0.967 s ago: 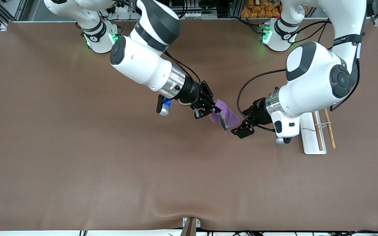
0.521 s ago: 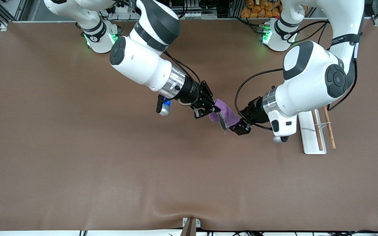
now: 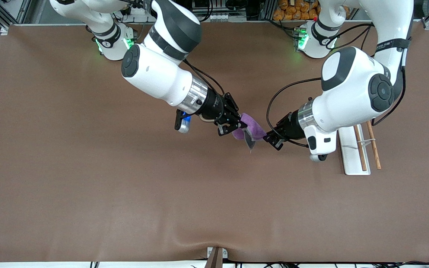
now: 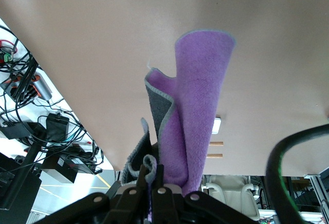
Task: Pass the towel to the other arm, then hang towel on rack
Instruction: 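Grasp the towel's hanging edge with the left gripper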
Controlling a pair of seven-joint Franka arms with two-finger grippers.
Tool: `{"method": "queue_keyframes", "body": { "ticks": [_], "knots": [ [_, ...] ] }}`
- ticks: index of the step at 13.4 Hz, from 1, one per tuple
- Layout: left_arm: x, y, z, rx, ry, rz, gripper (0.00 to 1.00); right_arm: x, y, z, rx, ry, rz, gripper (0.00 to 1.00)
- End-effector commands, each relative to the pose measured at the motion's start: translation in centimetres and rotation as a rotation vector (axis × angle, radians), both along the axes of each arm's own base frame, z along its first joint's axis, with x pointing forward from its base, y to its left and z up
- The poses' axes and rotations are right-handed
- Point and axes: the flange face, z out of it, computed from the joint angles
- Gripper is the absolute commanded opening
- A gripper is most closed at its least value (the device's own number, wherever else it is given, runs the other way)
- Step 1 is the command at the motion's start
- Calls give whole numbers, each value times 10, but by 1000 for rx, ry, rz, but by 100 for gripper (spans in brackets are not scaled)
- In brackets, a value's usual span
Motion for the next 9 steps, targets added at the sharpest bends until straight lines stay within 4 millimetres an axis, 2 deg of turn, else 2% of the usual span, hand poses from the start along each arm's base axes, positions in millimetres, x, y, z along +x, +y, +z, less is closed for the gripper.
{"method": "queue_keyframes", "body": {
  "ticks": [1,3,5,7,9],
  "knots": [
    [-5,-4,4,24,7,6,16,-1,-3,9,-3,-6,14,0],
    [-5,-5,3,24,6,3,0,0,-4,9,-4,-7,13,0],
    [-9,-13,4,23,5,-9,0,0,-4,9,-4,-7,13,0],
    [-8,-12,6,23,-3,-18,0,0,-4,9,-4,-7,13,0],
    [-2,5,10,68,-47,-51,0,0,-4,9,-4,-7,13,0]
  ]
}}
